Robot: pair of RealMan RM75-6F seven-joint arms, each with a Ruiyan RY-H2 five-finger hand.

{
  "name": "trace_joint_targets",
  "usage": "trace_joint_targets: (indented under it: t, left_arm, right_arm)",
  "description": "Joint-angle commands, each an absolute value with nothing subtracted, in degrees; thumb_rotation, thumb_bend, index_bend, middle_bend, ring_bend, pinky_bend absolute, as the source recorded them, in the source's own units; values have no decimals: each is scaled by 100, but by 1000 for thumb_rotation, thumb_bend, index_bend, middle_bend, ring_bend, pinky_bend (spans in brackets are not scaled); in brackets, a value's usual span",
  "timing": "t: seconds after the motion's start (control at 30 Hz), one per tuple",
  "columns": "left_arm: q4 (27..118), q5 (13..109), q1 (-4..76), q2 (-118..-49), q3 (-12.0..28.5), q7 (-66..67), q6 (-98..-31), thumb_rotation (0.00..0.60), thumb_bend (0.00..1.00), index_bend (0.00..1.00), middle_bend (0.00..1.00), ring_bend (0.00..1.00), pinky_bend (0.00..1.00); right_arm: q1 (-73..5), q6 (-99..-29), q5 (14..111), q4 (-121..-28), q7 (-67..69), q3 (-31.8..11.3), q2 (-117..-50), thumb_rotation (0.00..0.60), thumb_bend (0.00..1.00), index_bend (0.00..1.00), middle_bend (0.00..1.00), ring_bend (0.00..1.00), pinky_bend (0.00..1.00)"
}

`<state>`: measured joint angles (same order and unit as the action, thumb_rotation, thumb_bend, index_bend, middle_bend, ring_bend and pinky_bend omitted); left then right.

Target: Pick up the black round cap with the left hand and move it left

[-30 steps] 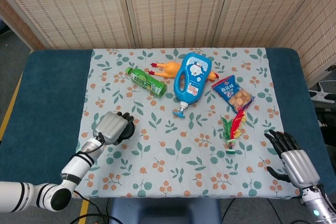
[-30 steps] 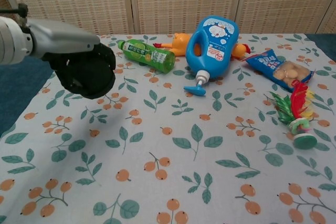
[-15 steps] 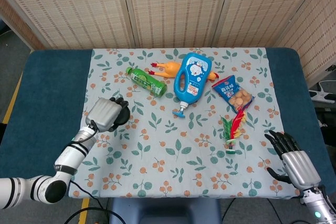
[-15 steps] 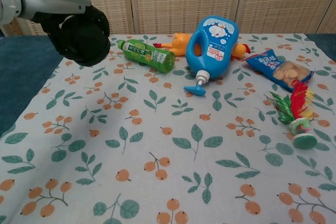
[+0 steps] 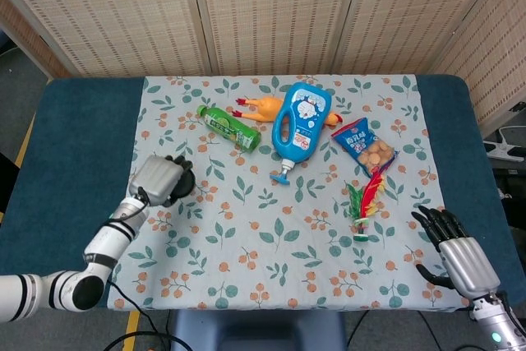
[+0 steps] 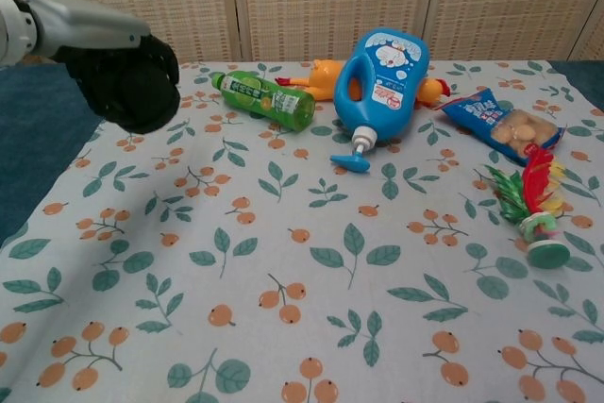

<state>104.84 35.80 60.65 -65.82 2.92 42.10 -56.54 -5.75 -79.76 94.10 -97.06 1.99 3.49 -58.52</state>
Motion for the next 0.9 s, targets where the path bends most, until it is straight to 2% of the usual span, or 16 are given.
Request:
trace_joint_targets:
  t: [0.03,0.13,0.2,0.43,0.67,0.9]
  left_arm:
    - [11888,3599,6329,-5858,903,4454,-6299,600,726,817,870,786,1000]
    - [12075,3400,6391,-5768,942,4519,-6285,600,727,817,869,786,1000]
    - [11972,3283,6383,-5890,769,4563,-6128,600,726,817,870,786,1000]
    - [10634,3350,6115,-6853,165,4157,-5402,600,725,817,869,786,1000]
    - [10098,3812,6003,-7169,56,3974,-5308,600,721,816,866,770,1000]
    - [9597,3735,5974,-7446,-148,3930,-4957,600,710,811,852,744,994]
  right_arm:
    - [-560,-8017,9411,-9699,224,341,-5834,600,159,0,0,0,0]
    - [-555,-8029,9407,-9693,229,338,-5833,600,159,0,0,0,0]
    - [-562,-8014,9407,-9691,219,338,-5844,600,159,0,0,0,0]
    - [-583,-7946,9443,-9711,141,374,-5872,600,158,0,0,0,0]
    - [-569,-7971,9379,-9715,111,344,-5879,600,159,0,0,0,0]
    - [-580,-7946,9388,-9715,74,351,-5895,600,159,0,0,0,0]
